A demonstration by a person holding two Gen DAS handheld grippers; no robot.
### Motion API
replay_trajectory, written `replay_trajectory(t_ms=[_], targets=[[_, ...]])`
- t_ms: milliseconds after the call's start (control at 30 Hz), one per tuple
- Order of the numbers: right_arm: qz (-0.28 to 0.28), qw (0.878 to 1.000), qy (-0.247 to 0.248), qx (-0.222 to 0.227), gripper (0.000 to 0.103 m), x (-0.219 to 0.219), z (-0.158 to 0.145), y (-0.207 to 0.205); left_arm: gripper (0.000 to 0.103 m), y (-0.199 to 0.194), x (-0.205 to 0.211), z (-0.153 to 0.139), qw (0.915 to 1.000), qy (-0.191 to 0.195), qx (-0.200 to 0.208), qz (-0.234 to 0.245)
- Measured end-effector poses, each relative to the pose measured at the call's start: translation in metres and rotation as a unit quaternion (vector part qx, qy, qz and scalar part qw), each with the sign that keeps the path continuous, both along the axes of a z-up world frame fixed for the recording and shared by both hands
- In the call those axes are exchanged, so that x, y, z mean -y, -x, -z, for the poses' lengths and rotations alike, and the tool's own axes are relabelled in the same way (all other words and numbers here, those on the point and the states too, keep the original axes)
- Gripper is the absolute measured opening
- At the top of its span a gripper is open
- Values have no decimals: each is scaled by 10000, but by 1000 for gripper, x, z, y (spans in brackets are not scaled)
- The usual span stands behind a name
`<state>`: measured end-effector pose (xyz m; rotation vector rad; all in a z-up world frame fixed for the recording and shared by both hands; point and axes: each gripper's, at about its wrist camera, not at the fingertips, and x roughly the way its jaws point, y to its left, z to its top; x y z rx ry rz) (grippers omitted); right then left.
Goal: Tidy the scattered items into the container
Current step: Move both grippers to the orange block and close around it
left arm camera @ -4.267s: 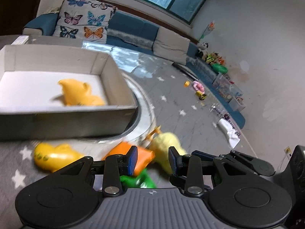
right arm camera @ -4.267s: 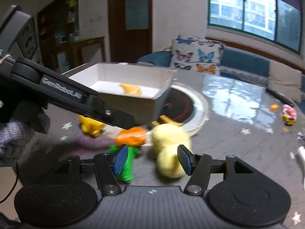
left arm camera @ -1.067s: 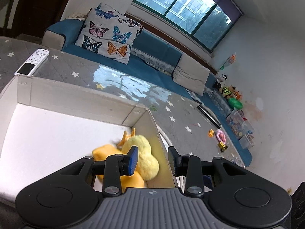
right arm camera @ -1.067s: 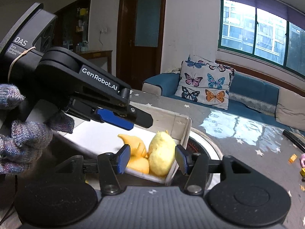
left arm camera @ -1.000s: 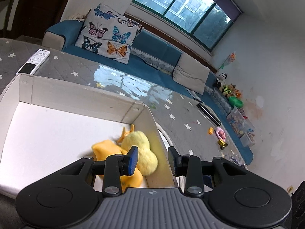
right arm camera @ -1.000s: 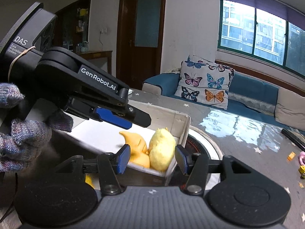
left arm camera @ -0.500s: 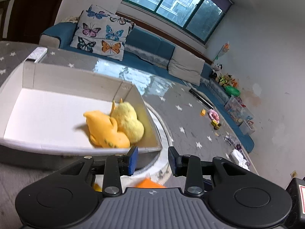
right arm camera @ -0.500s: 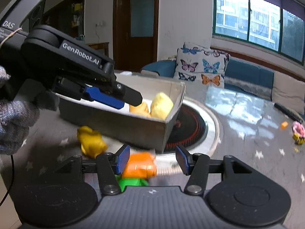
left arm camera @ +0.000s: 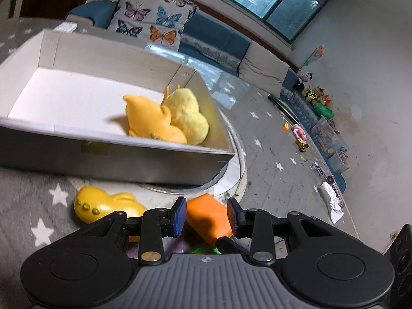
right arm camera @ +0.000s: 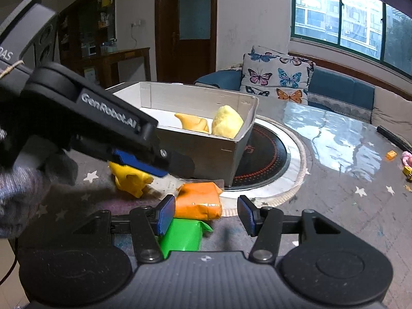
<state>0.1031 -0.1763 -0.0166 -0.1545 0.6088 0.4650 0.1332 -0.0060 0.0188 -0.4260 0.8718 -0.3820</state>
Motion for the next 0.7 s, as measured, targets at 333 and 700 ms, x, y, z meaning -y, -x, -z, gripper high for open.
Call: replay_trajectory(t_ms=[333,700], targets=[[-6,9997,-150,-204,54,-10,4,-8,37,-3,-2,8,9998,110,-156,-87],[61,9984,-134,-543,51,-18,11,-20,38,-11,0,14,9990,204,-341,-224]])
